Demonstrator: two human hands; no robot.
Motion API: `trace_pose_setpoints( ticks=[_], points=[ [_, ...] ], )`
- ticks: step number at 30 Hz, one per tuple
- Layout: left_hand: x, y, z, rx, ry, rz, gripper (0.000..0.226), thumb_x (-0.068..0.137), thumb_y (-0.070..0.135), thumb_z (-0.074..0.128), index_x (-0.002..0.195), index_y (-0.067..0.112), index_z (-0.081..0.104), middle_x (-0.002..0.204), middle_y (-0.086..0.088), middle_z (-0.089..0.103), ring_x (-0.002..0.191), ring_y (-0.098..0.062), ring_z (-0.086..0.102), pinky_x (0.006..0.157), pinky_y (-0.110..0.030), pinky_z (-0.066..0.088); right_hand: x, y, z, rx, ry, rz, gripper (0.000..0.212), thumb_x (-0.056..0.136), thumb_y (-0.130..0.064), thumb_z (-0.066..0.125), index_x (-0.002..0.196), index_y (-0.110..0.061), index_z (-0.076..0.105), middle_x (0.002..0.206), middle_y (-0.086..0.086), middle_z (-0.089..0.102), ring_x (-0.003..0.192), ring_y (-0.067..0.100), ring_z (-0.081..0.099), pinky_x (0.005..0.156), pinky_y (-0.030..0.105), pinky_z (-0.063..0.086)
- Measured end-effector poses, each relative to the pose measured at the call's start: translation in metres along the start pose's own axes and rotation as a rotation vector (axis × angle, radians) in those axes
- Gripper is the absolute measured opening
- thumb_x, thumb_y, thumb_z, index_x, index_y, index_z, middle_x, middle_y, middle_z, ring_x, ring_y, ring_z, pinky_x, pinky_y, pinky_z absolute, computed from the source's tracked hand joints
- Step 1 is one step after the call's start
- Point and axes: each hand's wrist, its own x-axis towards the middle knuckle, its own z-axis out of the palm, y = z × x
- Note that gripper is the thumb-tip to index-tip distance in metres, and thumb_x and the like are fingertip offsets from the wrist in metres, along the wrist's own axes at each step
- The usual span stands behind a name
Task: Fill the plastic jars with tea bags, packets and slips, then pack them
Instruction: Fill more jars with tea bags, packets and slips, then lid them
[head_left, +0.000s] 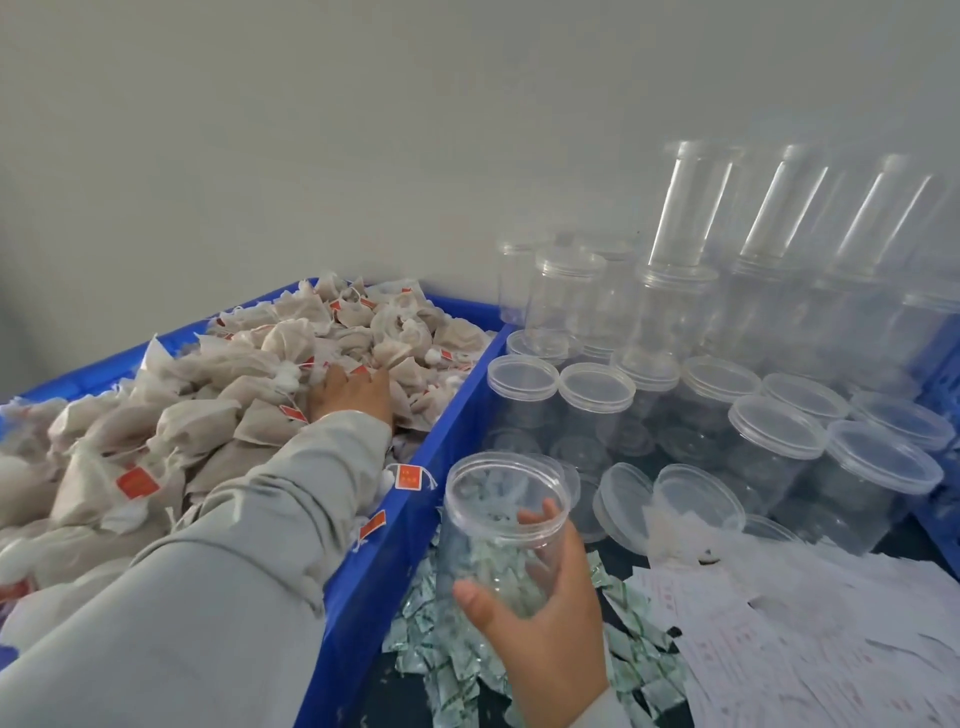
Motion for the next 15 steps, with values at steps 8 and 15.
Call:
trace_pose_setpoints(
  ticks=[8, 15],
  points=[
    [0.001, 0.006, -0.003, 0.075, 0.007, -0.02, 0.044, 0.082, 0.022, 0.063, 0.125, 0.021, 0.054, 0.136, -0.005, 0.045, 0.132, -0.032, 0.029, 0.104, -0.044, 0.031, -0.002, 0.016, -0.015, -0.081, -0.038, 0.021, 0.088, 0.045, -0.054, 0.083, 0.115, -0.073, 0.032, 0.121, -0.035, 0.05, 0.114, -0.015, 0.048, 0.083, -0.002, 0.038],
    [0.001, 0.002, -0.014, -0.353, 0.28, 0.176, 0.027, 0.088, 0.012, 0.049, 0.112, 0.015, 0.062, 0.122, -0.006, 0.057, 0.111, -0.026, 0.051, 0.095, -0.031, 0.037, 0.001, 0.018, -0.018, -0.044, 0.019, 0.049, 0.084, 0.044, -0.051, 0.082, 0.11, -0.075, 0.035, 0.118, -0.038, 0.051, 0.11, -0.016, 0.05, 0.078, -0.002, 0.041]
  ],
)
